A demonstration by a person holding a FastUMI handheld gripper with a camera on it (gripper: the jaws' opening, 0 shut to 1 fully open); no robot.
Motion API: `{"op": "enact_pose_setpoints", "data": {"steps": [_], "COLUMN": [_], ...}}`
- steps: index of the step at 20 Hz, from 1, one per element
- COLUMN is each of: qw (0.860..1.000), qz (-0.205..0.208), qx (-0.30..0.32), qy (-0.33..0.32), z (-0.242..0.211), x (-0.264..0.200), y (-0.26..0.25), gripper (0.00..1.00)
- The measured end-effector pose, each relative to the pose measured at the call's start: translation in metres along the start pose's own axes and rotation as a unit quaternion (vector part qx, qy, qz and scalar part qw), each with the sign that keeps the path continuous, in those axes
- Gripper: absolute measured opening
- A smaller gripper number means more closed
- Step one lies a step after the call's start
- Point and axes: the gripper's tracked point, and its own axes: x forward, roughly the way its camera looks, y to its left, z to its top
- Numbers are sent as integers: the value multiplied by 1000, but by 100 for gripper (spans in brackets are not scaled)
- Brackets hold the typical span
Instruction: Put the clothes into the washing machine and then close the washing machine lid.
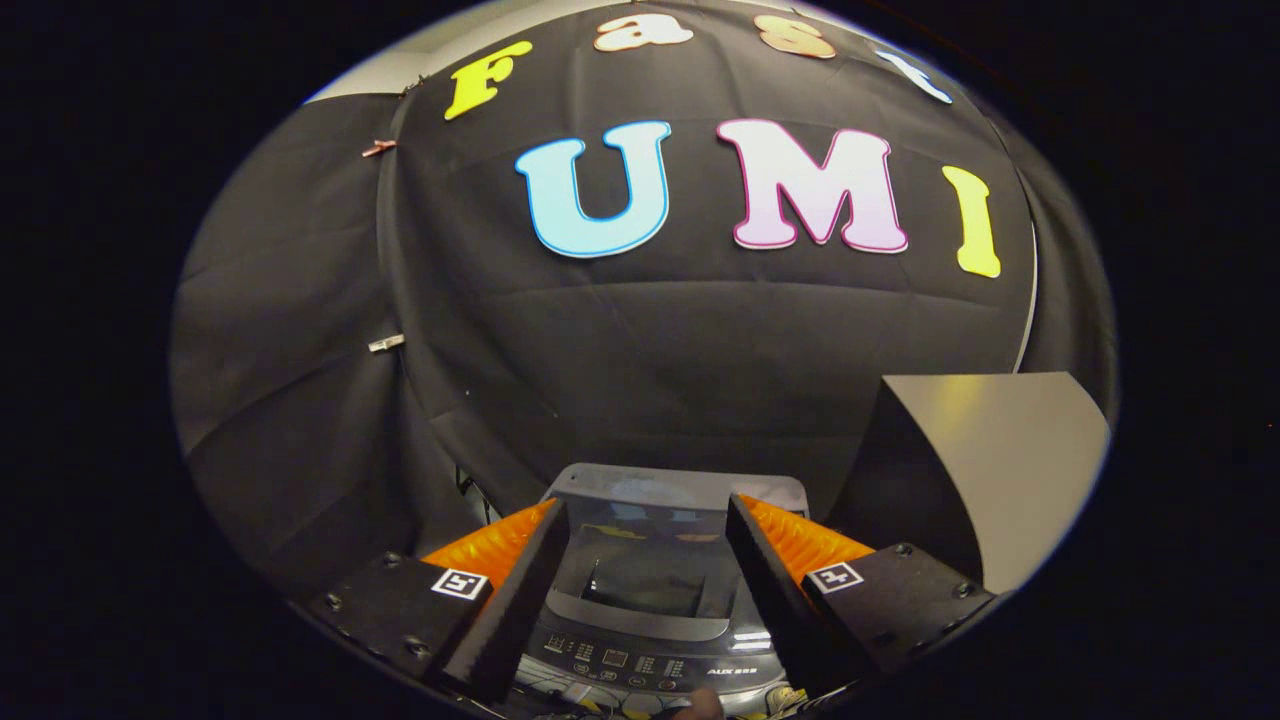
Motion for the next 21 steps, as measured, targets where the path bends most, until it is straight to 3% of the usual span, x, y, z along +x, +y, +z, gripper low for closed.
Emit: {"op": "enact_pose_setpoints", "data": {"steps": [6, 13, 21], "qw": [997, 982, 971], "qz": [25, 30, -28], "qx": [-8, -21, -48], "qy": [-79, -186, -234], "z": [31, 71, 77], "x": [-33, -81, -130], "y": [-5, -29, -86], "gripper": [99, 99, 99]}}
